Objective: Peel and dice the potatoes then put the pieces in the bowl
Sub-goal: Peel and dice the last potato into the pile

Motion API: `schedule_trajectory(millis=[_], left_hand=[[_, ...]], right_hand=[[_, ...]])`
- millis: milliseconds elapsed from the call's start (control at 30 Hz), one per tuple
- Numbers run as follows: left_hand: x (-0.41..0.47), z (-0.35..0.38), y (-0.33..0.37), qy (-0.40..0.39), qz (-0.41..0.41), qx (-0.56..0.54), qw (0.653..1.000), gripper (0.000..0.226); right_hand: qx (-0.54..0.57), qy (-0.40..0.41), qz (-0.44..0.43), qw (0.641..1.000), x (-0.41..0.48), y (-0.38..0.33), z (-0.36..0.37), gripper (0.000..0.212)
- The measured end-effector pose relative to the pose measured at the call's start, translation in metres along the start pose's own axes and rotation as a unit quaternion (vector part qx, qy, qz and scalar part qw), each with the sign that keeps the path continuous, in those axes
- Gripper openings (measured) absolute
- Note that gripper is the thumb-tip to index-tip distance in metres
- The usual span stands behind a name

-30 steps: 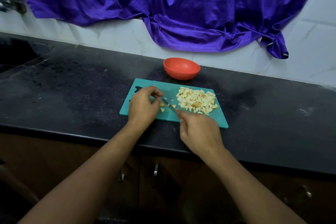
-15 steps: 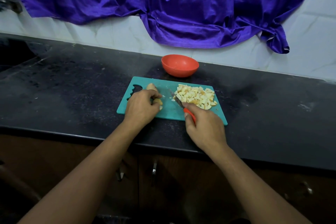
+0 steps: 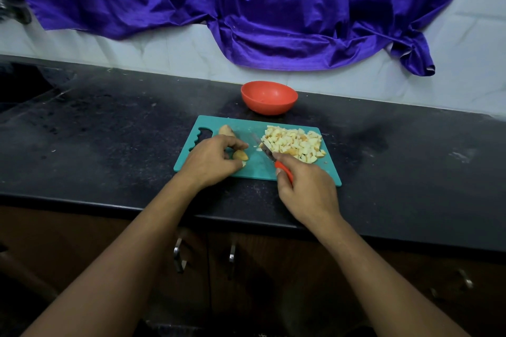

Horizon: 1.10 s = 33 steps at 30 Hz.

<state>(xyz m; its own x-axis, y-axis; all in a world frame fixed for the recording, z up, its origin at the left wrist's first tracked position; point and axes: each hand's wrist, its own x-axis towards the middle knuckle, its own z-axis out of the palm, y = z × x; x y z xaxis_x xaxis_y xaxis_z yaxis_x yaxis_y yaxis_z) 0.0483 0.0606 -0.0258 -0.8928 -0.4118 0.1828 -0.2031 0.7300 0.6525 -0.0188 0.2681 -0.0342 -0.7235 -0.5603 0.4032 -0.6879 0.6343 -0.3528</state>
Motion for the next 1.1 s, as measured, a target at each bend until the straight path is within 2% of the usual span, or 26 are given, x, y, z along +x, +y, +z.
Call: schedule_trajectory(millis=[233,433,567,700,967,1100], left_hand=[[0.015,0.002,0.003,-0.024,0.01,0.012,1.0,0.014],[0.029,0.025,0.018,0.002,0.033,0.039,0.999,0.007],[0.032,0.039,0.032,0.057,0.04,0.055,0.996,0.005],[0.027,0.036,0.023,0.058,0.036,0.019,0.997,0.019],[0.006,0.015,0.0,0.033,0.044,0.003,0.998,0.033],[0.004,0.016,-0.002,0.043,0.041,0.009,0.998,0.031]], right_hand=[[0.021,0.004,0.01,1.0,0.0,0.002,0.0,0.041],[0.029,0.007,0.022,0.999,0.001,0.003,0.0,0.042],[0.04,0.015,0.038,0.998,0.002,0.004,0.0,0.042],[0.064,0.03,0.064,0.995,0.002,0.005,0.0,0.041],[0.052,0.022,0.051,0.997,0.001,0.002,-0.002,0.04],[0.053,0.024,0.05,0.997,0.001,0.003,-0.001,0.04]])
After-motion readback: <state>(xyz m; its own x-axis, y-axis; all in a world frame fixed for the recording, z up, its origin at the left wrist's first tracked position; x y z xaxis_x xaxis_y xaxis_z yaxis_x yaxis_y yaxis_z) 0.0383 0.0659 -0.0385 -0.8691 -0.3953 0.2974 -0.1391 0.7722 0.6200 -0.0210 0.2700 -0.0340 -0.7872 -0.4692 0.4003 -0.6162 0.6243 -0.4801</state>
